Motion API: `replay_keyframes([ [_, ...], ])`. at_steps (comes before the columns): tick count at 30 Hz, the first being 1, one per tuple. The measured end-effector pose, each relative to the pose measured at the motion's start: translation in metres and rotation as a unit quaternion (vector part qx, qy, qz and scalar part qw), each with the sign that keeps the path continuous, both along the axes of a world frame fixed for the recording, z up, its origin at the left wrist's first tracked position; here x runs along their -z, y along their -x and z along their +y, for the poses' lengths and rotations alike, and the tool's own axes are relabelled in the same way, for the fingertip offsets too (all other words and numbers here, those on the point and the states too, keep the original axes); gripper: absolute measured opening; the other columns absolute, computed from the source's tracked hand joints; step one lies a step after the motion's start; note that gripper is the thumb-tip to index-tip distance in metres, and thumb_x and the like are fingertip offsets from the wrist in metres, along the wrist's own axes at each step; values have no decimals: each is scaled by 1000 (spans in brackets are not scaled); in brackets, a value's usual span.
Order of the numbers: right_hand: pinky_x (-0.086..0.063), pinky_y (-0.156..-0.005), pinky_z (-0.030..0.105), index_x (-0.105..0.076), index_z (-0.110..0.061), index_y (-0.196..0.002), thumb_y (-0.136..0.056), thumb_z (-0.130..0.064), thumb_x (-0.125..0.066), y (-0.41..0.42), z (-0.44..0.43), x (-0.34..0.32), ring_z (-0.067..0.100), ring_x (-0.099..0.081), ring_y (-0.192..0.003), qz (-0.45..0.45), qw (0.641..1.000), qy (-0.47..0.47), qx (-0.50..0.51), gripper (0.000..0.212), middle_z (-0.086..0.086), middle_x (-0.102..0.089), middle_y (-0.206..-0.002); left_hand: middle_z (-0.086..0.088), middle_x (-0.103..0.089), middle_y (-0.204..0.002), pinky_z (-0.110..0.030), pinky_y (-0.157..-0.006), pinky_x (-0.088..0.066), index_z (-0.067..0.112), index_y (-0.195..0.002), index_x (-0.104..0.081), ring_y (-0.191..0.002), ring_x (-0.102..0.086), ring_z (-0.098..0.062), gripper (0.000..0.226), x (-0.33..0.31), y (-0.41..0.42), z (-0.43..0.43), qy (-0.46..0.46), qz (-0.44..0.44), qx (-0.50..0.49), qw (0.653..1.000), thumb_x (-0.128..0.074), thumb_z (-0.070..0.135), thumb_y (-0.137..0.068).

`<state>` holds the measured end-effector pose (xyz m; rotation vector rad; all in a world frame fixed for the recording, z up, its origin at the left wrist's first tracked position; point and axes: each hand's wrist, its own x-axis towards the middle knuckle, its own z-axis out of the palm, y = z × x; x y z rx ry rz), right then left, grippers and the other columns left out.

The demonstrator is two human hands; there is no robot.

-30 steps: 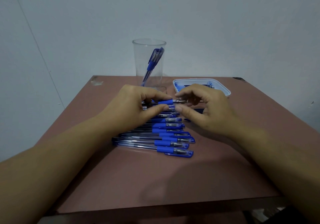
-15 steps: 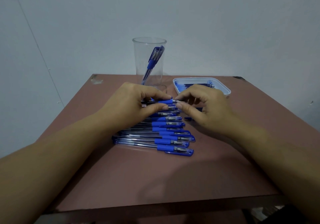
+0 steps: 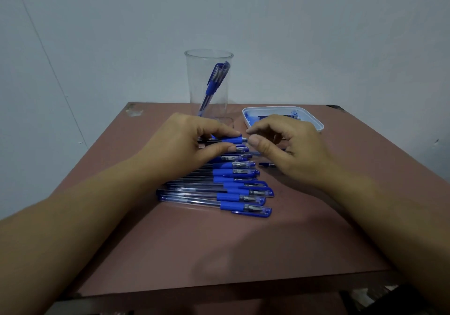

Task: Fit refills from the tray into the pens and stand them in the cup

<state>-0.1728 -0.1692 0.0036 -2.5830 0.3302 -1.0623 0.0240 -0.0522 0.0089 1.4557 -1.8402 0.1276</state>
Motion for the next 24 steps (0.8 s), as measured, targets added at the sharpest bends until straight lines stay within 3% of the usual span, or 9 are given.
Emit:
replay_keyframes([
  [3,-46,-66,23,-68,-25,-94,-94,-30,-62,-2,-2,2,6,-60,-80,9,999,26,17,8,-14,-64,-83,38,-57,-89,-6,-75,-48,33,-110,-73,-82,-61,15,39,0,0,0,-1,-5,-3,1000,-61,53,-79],
  [6,-53,-69,30,-63,-33,-101,-86,-32,-71,0,1,2,11,-63,-82,1,1000,10,-5,17,-11,-65,-88,32,-63,-90,-12,-74,-52,33,-110,-73,-83,-65,8,35,1,-1,-1,0,-8,-8,1000,-64,50,-80],
  [8,-53,-70,29,-61,-37,-103,-88,-42,-65,-1,3,2,12,-63,-82,1,1000,-22,-8,17,-11,-65,-88,27,-67,-92,-16,-75,-54,33,-110,-73,-83,-65,7,34,1,-1,-1,2,-5,-9,1000,-64,49,-81],
  [9,-52,-68,28,-62,-33,-99,-91,-44,-59,-1,3,2,12,-62,-80,5,1000,-28,-6,14,-11,-64,-86,26,-68,-92,-17,-75,-54,33,-109,-73,-83,-65,8,34,1,-1,-1,1,-3,-8,1000,-65,49,-81],
  [12,-46,-61,30,-66,-18,-86,-98,-41,-47,-5,0,3,11,-58,-71,14,1000,7,22,33,-8,-63,-75,29,-65,-91,-14,-76,-53,33,-109,-73,-84,-64,9,34,2,0,-1,-2,-3,-9,1000,-64,49,-81],
  [16,-51,-67,26,-68,-22,-96,-92,-22,-66,-5,0,4,8,-63,-80,3,1000,-3,19,5,-14,-66,-84,28,-68,-89,-15,-74,-53,37,-110,-72,-82,-65,6,29,1,-2,0,-18,-5,-22,1000,-67,46,-82],
  [19,-51,-70,26,-66,-27,-96,-89,-15,-69,-4,2,2,6,-62,-83,-4,1000,-10,9,13,-20,-64,-87,21,-72,-91,-16,-72,-52,39,-108,-72,-81,-66,1,25,2,-3,-1,-21,2,-32,999,-71,40,-83],
  [24,-44,-72,9,-64,-30,-93,-87,-7,-70,4,-8,-5,-5,-59,-82,-19,998,-41,42,24,-21,-61,-87,34,-60,-85,-5,-72,-45,39,-110,-72,-86,-62,10,27,2,-9,-3,-40,15,-56,998,-71,40,-83],
])
